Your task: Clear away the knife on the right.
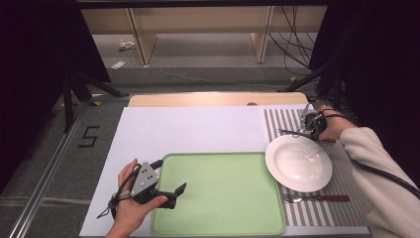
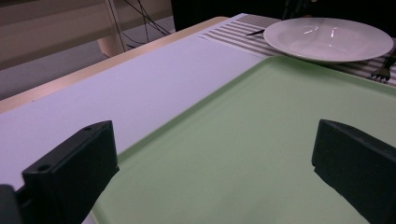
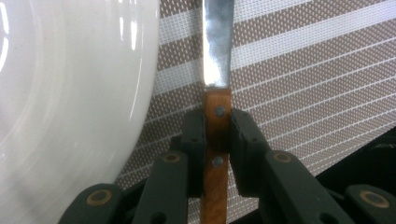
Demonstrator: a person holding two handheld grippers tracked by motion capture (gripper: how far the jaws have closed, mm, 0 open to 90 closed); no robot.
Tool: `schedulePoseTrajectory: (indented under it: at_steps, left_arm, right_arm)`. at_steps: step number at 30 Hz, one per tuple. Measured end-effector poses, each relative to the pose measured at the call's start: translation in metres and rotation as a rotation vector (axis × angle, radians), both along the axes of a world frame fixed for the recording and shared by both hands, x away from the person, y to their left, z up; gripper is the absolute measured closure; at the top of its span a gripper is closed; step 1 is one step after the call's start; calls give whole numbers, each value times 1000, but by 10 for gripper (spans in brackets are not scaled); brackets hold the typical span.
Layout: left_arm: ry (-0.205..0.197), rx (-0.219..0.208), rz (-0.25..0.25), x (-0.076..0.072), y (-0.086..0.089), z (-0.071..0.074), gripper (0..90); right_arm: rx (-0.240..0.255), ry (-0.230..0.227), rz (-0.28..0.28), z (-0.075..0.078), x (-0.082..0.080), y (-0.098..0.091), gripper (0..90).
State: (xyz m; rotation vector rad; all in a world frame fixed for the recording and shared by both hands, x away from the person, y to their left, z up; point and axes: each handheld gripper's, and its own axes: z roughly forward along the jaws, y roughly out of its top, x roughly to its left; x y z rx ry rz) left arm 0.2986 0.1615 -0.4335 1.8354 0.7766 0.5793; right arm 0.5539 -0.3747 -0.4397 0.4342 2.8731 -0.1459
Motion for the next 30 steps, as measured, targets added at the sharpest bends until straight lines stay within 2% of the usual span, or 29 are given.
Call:
schedulePoseTrajectory:
  at_steps: [2, 6, 7, 10, 19, 20, 22, 30]
  left_arm:
    - [0, -1, 0, 0, 0, 0, 0]
    - [0, 0, 1, 0, 0, 0, 0]
    - [0, 0, 1, 0, 0, 0, 0]
    - [-1, 0, 1, 0, 0, 0, 0]
    - [0, 0, 2, 0, 0, 0, 0]
    - [0, 0, 2, 0, 0, 0, 0]
    - [-1, 0, 1, 0, 0, 0, 0]
    - [-2, 1, 2, 0, 0, 0, 0]
  right_arm:
    - [-15, 2, 3, 3, 0, 0, 778]
    - [-7, 2, -11, 7, -2, 1, 779]
    - [11, 1, -8, 7, -2, 1, 779]
    - [2, -1, -2, 9, -2, 2, 780]
    - [40, -18, -6, 19, -5, 3, 781]
    - [66, -20, -3, 20, -6, 3, 780]
    - [58, -27, -11, 23, -7, 4, 781]
    - [81, -54, -6, 28, -11, 7, 780]
